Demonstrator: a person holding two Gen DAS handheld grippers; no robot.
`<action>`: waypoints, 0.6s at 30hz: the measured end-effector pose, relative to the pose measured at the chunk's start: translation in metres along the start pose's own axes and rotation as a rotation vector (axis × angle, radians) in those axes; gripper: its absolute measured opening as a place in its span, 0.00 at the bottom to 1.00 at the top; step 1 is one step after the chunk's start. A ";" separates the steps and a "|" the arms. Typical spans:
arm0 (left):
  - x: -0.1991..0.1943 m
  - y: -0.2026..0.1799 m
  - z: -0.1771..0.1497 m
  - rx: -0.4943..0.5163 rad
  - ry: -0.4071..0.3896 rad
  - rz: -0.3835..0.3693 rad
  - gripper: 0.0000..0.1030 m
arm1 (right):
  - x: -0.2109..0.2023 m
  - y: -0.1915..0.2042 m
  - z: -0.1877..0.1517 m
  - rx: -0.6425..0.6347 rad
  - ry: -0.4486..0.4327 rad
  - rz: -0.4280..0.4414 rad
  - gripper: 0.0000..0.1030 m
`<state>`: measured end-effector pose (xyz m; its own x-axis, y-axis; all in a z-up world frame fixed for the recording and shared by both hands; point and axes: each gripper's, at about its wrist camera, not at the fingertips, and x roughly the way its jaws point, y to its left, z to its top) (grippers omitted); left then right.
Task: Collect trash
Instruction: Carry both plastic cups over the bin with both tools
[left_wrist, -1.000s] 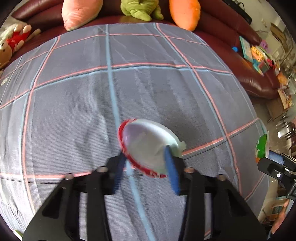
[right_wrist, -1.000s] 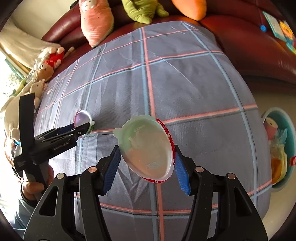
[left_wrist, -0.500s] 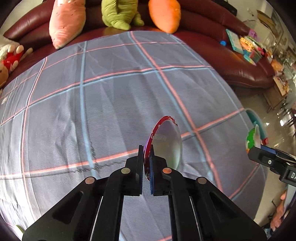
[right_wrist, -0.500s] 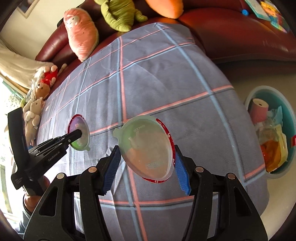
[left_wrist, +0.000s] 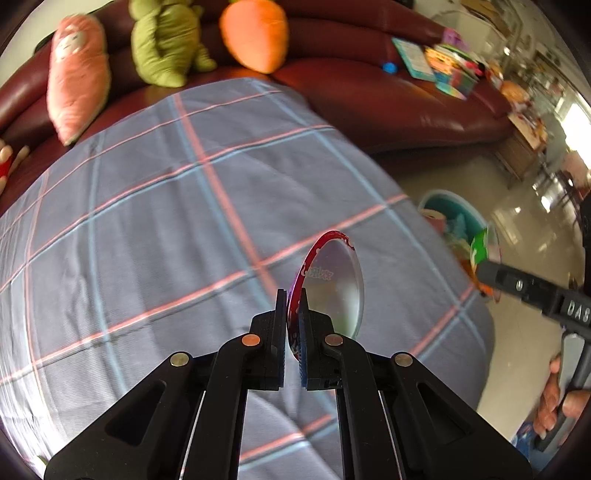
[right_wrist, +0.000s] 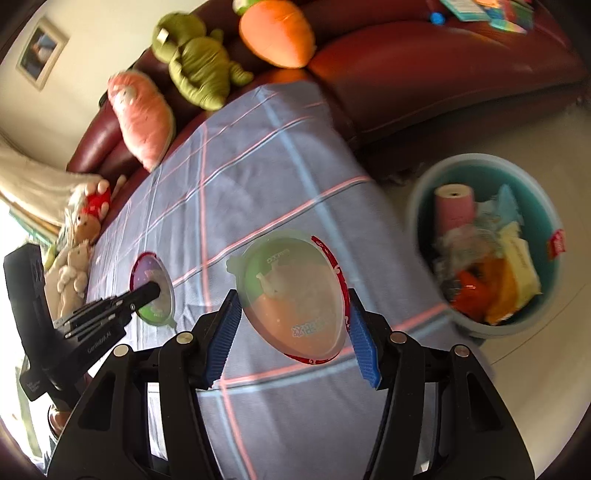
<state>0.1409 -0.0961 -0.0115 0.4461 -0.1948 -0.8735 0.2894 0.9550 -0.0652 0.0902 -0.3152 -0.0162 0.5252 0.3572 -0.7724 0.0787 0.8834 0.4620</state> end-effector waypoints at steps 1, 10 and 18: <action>0.001 -0.009 0.002 0.016 0.002 -0.004 0.06 | -0.009 -0.012 0.002 0.020 -0.020 -0.005 0.53; 0.018 -0.097 0.018 0.162 0.030 -0.101 0.06 | -0.076 -0.107 0.013 0.163 -0.147 -0.094 0.53; 0.043 -0.169 0.033 0.264 0.071 -0.152 0.06 | -0.094 -0.155 0.018 0.226 -0.162 -0.114 0.53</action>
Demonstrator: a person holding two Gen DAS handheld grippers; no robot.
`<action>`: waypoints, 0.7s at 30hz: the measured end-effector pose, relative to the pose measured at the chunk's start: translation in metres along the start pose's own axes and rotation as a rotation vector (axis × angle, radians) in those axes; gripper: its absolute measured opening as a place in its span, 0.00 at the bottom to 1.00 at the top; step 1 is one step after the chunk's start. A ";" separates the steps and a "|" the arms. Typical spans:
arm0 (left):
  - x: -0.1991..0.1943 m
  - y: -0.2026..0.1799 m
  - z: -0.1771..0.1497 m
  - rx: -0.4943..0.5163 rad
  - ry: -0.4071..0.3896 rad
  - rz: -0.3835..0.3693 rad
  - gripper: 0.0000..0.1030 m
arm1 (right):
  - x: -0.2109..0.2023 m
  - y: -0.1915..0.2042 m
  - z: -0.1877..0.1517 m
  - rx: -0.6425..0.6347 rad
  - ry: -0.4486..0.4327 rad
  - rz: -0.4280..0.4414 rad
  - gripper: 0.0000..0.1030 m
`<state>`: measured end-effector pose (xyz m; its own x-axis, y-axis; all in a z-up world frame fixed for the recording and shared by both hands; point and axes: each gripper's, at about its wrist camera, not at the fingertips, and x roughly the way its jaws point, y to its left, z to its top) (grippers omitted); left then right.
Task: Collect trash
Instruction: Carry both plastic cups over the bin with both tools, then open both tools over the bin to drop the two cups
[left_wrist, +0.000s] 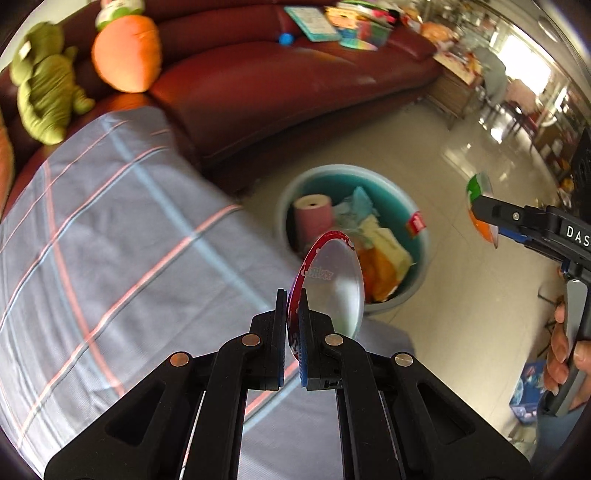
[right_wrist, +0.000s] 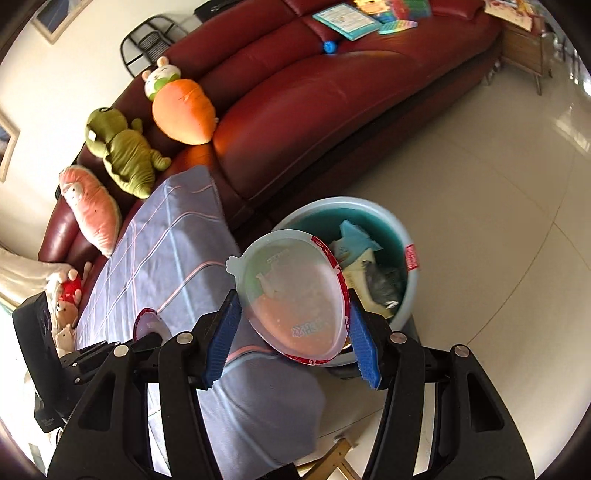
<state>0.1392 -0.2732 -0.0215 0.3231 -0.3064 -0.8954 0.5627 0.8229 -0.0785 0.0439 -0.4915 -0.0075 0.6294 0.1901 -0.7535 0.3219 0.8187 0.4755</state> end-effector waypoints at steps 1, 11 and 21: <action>0.004 -0.005 0.003 0.006 0.006 -0.006 0.06 | 0.000 -0.004 0.002 0.005 0.003 -0.001 0.53; 0.057 -0.043 0.025 0.035 0.077 -0.060 0.06 | 0.009 -0.027 0.013 0.019 0.045 -0.023 0.53; 0.090 -0.057 0.037 0.032 0.123 -0.102 0.06 | 0.016 -0.038 0.025 0.027 0.073 -0.056 0.53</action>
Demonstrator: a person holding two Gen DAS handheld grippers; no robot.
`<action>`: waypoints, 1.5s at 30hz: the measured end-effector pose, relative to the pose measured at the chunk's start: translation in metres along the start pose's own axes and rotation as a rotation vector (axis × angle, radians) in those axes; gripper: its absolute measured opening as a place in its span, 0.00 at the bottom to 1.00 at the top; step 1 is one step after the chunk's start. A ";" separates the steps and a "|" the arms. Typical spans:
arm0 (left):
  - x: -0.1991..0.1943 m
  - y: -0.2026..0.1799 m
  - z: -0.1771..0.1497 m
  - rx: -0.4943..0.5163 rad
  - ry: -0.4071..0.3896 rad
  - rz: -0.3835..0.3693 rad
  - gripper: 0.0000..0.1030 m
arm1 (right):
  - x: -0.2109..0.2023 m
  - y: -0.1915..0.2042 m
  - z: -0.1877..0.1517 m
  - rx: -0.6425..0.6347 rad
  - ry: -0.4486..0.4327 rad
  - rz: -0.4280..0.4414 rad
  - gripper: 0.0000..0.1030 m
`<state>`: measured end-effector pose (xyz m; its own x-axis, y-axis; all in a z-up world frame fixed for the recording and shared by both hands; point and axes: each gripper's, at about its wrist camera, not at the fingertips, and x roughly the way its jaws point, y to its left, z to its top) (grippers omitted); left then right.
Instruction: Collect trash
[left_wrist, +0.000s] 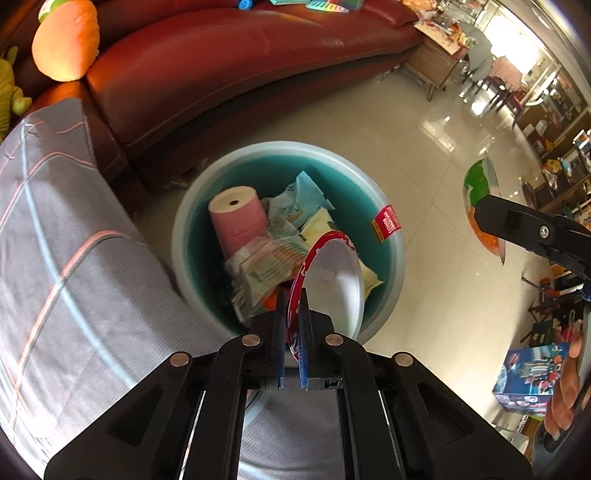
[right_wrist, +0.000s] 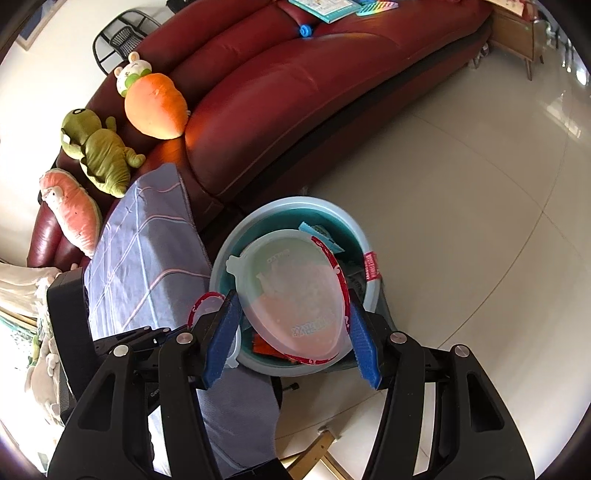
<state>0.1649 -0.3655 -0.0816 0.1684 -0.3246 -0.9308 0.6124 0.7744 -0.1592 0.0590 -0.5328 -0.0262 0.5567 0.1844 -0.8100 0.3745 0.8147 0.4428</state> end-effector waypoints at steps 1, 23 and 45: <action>0.003 -0.002 0.002 0.004 0.004 -0.005 0.07 | 0.000 -0.002 0.001 0.001 0.002 -0.005 0.53; -0.032 0.013 -0.015 -0.062 -0.040 0.054 0.88 | 0.015 0.025 0.010 -0.052 0.038 -0.002 0.53; -0.063 0.057 -0.050 -0.208 -0.078 0.068 0.93 | 0.019 0.065 0.001 -0.155 0.061 -0.036 0.83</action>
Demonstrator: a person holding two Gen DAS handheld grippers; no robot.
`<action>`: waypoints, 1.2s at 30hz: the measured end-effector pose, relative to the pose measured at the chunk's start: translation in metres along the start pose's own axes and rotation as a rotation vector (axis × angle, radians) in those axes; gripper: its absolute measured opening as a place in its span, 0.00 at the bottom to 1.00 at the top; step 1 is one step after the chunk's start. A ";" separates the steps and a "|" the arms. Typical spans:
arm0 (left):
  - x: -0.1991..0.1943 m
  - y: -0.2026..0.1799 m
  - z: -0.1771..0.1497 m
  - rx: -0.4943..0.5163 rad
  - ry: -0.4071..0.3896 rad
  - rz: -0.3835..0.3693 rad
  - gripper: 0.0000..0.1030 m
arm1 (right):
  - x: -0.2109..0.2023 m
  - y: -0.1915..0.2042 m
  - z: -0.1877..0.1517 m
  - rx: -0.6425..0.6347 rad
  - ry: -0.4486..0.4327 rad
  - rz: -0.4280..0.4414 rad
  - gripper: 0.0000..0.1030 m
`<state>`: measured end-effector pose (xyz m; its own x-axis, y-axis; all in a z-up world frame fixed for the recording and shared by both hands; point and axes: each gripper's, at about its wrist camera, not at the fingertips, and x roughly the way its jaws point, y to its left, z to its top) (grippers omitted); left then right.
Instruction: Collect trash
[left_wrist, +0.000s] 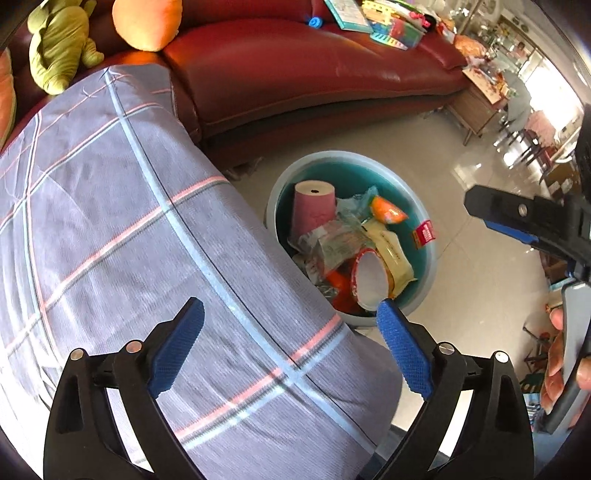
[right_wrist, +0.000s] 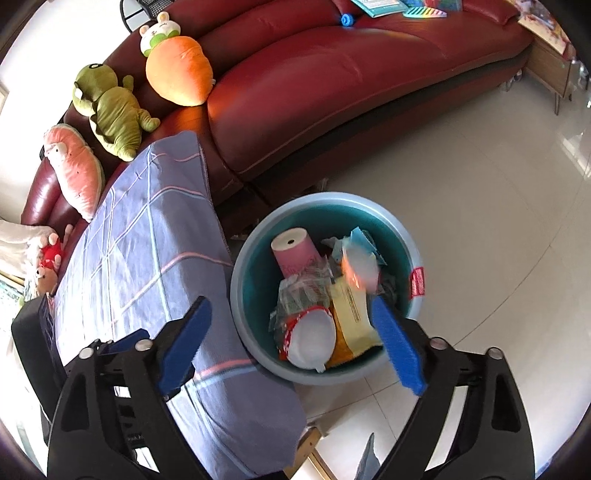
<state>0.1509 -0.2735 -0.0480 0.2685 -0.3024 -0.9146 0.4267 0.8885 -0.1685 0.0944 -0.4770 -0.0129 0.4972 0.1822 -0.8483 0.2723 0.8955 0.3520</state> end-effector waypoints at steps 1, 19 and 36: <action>-0.002 -0.001 -0.002 -0.002 -0.003 0.005 0.93 | -0.004 0.001 -0.003 -0.012 -0.004 -0.015 0.84; -0.069 -0.001 -0.050 0.038 -0.089 0.090 0.96 | -0.067 0.024 -0.061 -0.080 -0.101 -0.089 0.93; -0.108 0.016 -0.089 -0.012 -0.137 0.094 0.96 | -0.103 0.052 -0.103 -0.162 -0.155 -0.148 0.93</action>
<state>0.0520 -0.1957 0.0153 0.4223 -0.2608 -0.8681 0.3839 0.9191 -0.0894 -0.0279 -0.4072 0.0519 0.5856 -0.0087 -0.8105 0.2222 0.9634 0.1502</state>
